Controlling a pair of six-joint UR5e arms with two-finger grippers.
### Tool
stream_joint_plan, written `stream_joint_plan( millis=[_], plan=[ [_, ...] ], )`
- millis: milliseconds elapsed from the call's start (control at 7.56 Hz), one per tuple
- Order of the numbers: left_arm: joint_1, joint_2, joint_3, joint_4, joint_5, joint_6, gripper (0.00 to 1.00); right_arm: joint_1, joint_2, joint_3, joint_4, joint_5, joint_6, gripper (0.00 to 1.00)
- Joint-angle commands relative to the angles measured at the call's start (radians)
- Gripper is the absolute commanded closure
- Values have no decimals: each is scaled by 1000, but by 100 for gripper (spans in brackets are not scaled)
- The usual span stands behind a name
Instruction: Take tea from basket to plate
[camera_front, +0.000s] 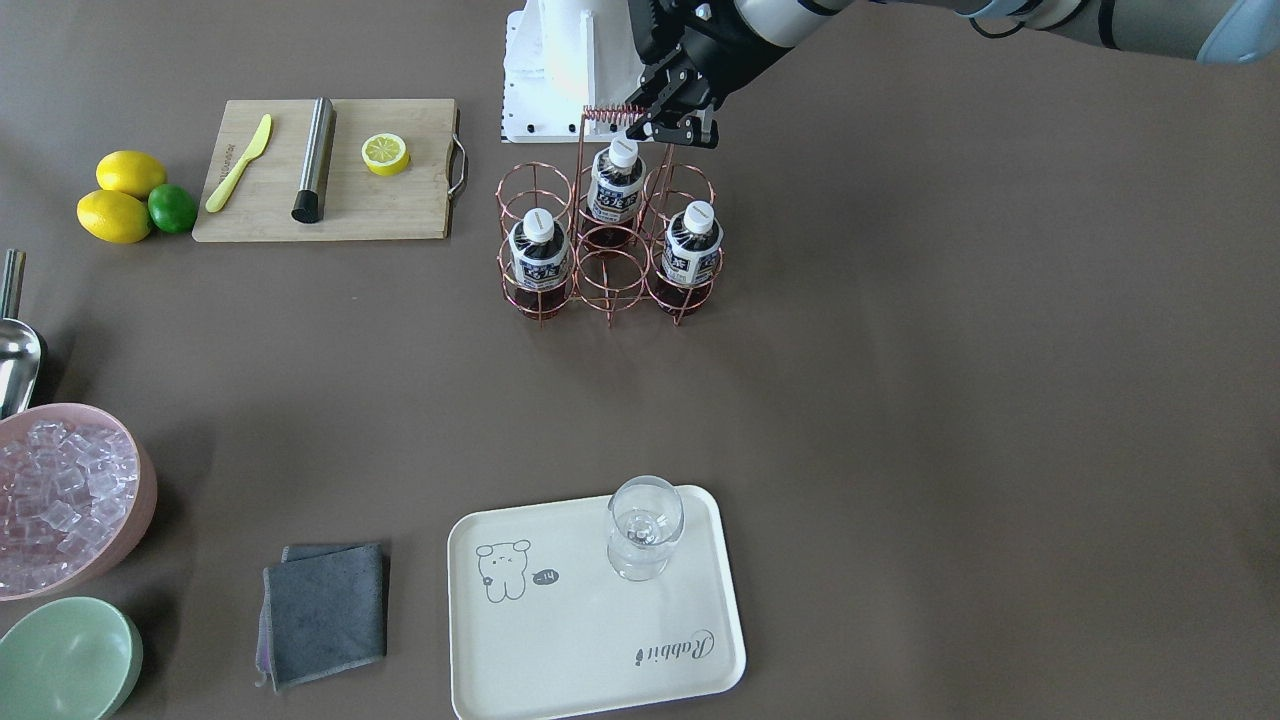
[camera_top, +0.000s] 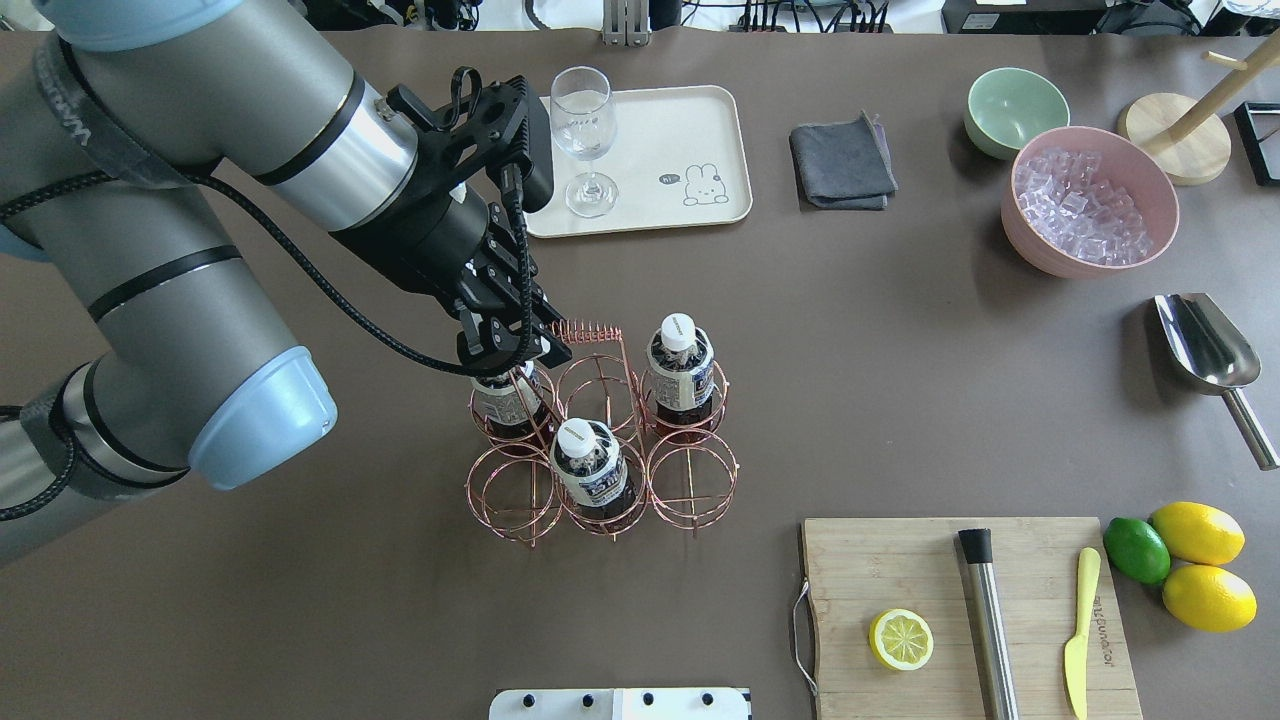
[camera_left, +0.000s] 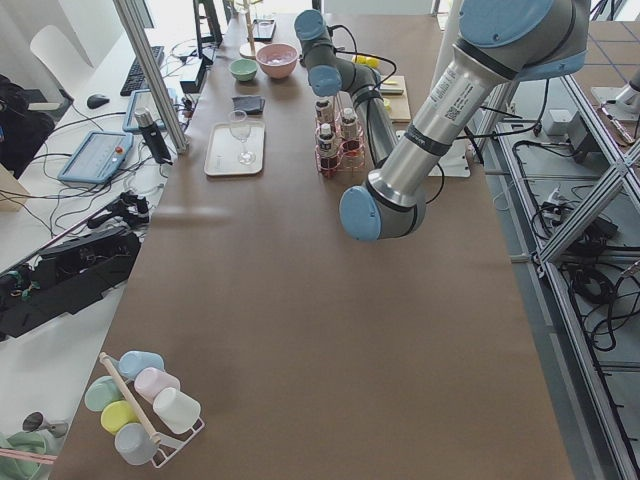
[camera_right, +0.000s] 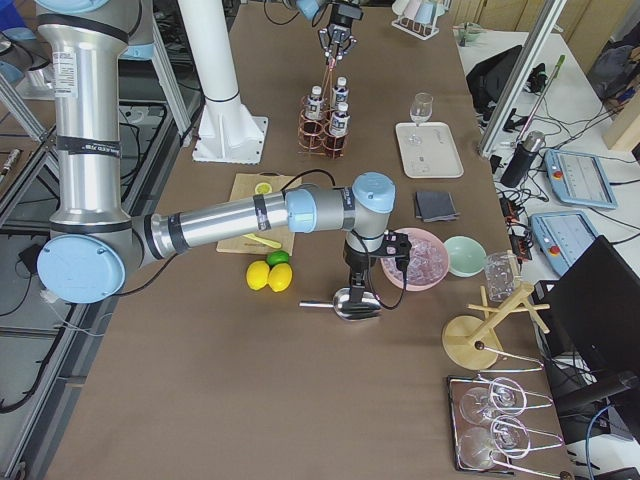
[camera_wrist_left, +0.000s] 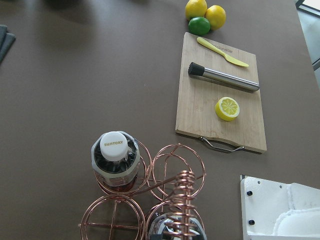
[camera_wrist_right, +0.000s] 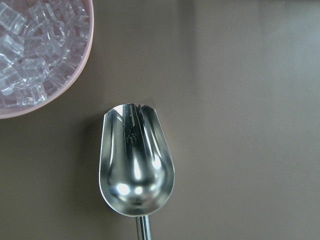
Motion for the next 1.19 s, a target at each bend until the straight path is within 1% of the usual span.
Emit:
stream_joint_plan(
  millis=[0, 661, 793, 1058],
  plan=[
    [-6, 0, 0, -23, 0, 0, 100, -1, 11, 4, 1, -5, 0, 0],
    [-12, 0, -1, -21, -6, -1, 100, 1, 11, -4, -2, -13, 2, 0],
    [-12, 0, 0, -20, -4, -1, 100, 2, 17, 4, -2, 1, 3, 0],
    [-3, 0, 6, -18, 0, -1, 100, 4, 51, 15, -1, 60, 3, 0]
  ],
)
